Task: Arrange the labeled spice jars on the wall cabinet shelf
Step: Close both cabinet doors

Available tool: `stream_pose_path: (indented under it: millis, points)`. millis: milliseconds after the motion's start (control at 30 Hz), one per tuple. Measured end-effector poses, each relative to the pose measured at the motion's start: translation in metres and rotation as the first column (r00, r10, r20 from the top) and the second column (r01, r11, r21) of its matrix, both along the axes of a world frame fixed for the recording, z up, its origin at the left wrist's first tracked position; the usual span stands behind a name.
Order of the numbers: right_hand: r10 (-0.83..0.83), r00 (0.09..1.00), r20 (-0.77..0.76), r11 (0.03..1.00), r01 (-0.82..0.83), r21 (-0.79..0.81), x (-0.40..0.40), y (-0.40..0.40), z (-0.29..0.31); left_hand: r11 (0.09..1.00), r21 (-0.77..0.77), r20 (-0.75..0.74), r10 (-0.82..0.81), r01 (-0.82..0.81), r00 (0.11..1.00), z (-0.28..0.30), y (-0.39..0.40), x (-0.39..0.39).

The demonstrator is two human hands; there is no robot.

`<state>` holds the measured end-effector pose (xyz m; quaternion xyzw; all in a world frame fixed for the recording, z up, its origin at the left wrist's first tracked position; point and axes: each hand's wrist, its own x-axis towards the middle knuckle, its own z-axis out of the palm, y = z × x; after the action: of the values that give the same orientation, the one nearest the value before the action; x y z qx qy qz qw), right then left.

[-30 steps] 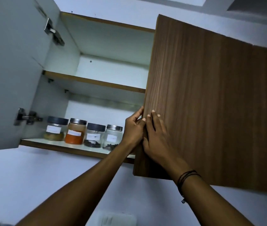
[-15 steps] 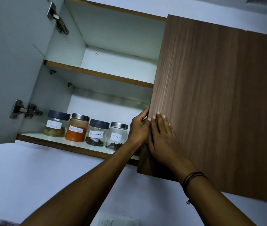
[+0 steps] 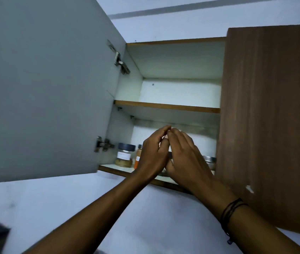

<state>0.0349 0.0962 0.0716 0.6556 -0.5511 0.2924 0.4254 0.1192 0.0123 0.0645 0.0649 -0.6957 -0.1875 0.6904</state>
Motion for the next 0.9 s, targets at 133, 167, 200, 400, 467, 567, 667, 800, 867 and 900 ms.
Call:
stream_pose_path:
  millis: [133, 167, 200, 400, 467, 567, 667, 800, 867, 900]
  points:
    - [0.145, 0.988, -0.052, 0.989, -0.145, 0.003, 0.074, -0.021, 0.003, 0.968, -0.081, 0.031, 0.239, -0.235, 0.971, -0.002, -0.008, 0.092]
    - [0.190, 0.980, -0.057, 0.982, -0.191, 0.000, 0.093, -0.026, 0.003, 0.946, -0.090, 0.040, 0.316, -0.312, 0.948, -0.002, -0.010, 0.115]
    - [0.239, 0.969, -0.066, 0.971, -0.240, -0.004, 0.113, -0.030, 0.003, 0.916, -0.095, 0.043, 0.394, -0.389, 0.918, -0.002, -0.010, 0.140]
    - [0.473, 0.871, -0.135, 0.880, -0.474, 0.025, 0.235, -0.048, 0.007, 0.652, -0.158, 0.000, 0.751, -0.742, 0.660, -0.001, 0.006, 0.280]
    - [0.532, 0.833, -0.149, 0.845, -0.534, 0.033, 0.270, -0.051, 0.008, 0.524, -0.195, -0.037, 0.840, -0.829, 0.541, 0.000, 0.013, 0.318]
    - [0.627, 0.768, -0.133, 0.778, -0.626, 0.053, 0.317, -0.053, 0.007, 0.285, -0.265, -0.118, 0.938, -0.921, 0.325, 0.001, 0.021, 0.368]
    - [0.693, 0.719, -0.052, 0.720, -0.687, 0.098, 0.357, -0.057, 0.004, 0.236, -0.178, -0.057, 0.967, -0.955, 0.249, 0.000, 0.022, 0.407]
    - [0.731, 0.679, 0.068, 0.668, -0.732, 0.136, 0.386, -0.067, -0.002, 0.668, 0.171, 0.176, 0.702, -0.724, 0.690, -0.004, 0.018, 0.433]
    - [0.729, 0.676, 0.104, 0.661, -0.736, 0.145, 0.389, -0.072, -0.004, 0.780, 0.245, 0.185, 0.546, -0.576, 0.817, -0.003, 0.016, 0.434]
    - [0.733, 0.670, 0.119, 0.654, -0.742, 0.146, 0.390, -0.075, -0.004, 0.804, 0.229, 0.178, 0.520, -0.549, 0.835, -0.004, 0.014, 0.432]
